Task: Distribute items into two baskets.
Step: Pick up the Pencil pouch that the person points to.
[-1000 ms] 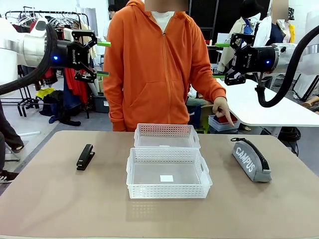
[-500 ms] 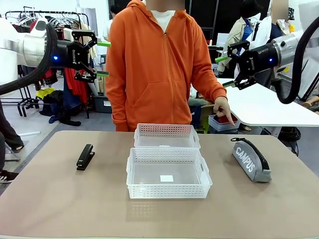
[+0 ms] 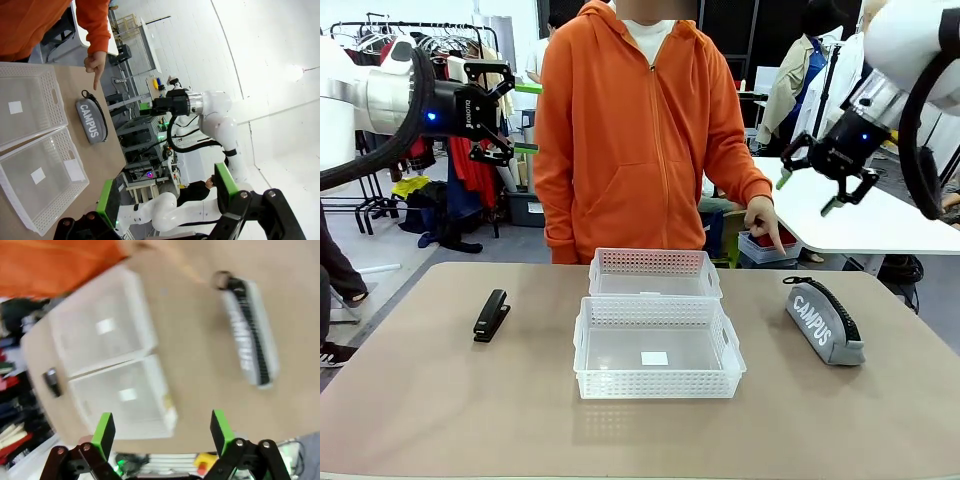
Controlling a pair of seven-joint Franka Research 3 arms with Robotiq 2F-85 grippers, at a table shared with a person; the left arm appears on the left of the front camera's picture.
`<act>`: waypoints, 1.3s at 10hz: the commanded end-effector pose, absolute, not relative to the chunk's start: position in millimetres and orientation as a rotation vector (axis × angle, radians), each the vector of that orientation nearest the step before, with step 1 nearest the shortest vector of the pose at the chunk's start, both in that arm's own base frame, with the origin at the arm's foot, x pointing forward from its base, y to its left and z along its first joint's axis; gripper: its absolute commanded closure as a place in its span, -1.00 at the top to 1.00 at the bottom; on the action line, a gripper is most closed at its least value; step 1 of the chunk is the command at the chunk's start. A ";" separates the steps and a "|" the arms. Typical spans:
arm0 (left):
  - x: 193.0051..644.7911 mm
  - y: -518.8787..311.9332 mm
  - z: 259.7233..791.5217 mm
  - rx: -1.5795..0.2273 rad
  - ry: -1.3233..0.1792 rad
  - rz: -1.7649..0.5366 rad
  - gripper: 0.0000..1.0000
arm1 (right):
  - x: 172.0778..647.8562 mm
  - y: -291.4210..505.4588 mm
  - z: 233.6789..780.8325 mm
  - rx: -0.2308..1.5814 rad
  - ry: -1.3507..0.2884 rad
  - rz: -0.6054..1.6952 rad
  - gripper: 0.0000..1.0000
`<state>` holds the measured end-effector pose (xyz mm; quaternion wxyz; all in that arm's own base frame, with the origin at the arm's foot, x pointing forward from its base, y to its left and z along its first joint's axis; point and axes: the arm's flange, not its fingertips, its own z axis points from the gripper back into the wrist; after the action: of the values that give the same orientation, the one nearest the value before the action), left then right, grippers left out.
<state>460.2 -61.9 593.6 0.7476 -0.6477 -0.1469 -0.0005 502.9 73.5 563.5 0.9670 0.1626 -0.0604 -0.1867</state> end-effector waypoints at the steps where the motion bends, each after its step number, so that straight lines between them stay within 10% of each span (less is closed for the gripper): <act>1: 459.3 -61.5 595.3 -1.415 -0.326 -0.003 1.00 | 508.1 67.8 542.2 0.168 -0.037 -0.398 1.00; 13: 459.3 -61.5 595.3 -1.415 -0.326 -0.003 1.00 | 515.8 31.7 424.0 -0.008 0.272 -0.362 1.00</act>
<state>460.2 -61.9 593.7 0.7476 -0.6477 -0.1470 -0.0005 516.4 32.8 418.9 0.9721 0.0088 0.1358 -0.1912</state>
